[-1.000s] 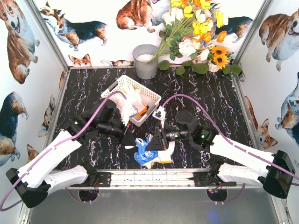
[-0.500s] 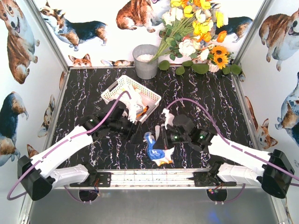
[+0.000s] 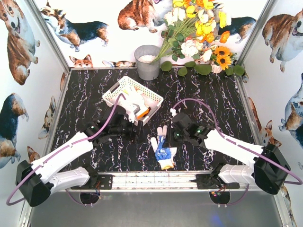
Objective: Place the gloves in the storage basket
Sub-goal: Pick up the glove from the center of the board, then pair the glove with the glove.
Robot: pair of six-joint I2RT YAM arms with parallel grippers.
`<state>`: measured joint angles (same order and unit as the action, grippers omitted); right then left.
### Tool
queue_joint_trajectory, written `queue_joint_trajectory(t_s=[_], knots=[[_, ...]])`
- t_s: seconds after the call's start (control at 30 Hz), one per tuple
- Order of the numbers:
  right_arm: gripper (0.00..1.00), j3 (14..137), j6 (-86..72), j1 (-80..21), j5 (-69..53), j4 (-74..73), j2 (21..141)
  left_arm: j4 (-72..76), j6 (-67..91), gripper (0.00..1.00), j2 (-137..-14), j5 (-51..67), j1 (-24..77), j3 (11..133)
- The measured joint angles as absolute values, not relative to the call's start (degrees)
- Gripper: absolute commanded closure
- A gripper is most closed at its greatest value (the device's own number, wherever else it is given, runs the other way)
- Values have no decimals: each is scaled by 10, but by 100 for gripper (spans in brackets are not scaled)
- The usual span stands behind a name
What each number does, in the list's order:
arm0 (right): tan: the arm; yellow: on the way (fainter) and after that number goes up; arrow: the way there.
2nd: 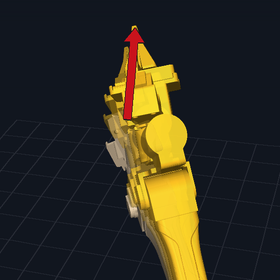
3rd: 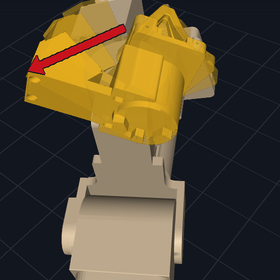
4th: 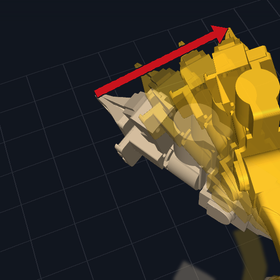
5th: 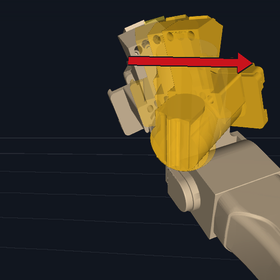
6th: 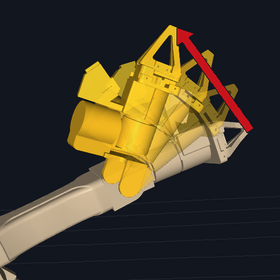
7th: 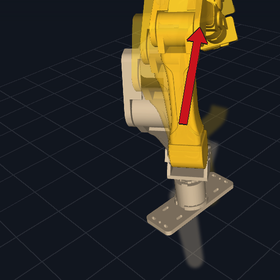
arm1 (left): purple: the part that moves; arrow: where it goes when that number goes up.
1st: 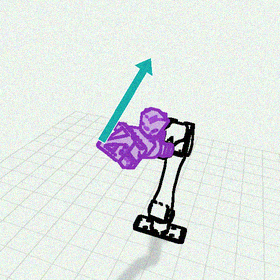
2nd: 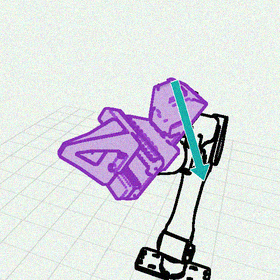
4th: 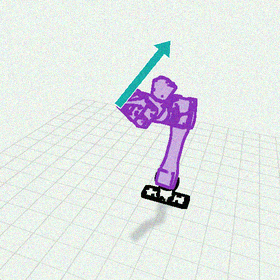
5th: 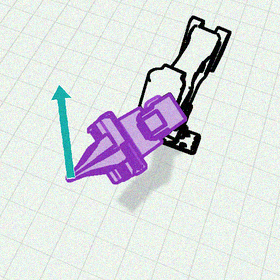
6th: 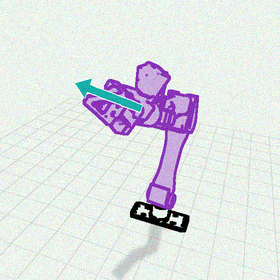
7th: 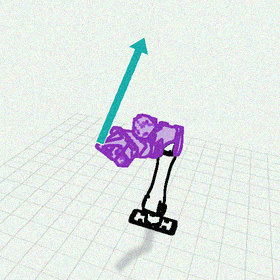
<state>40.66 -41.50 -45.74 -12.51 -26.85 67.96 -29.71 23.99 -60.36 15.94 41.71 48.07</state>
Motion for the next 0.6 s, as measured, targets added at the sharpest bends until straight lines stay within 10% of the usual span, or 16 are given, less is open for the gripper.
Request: queue_joint_trajectory(t_s=[0.37, 0.6], knots=[[100, 457, -436, -451, -192, -210, 646, -260, 284, 11, -485, 45, 417, 453], [35, 404, -403, -333, -159, -244, 731, -243, 311, 8, -496, 39, 417, 408]])
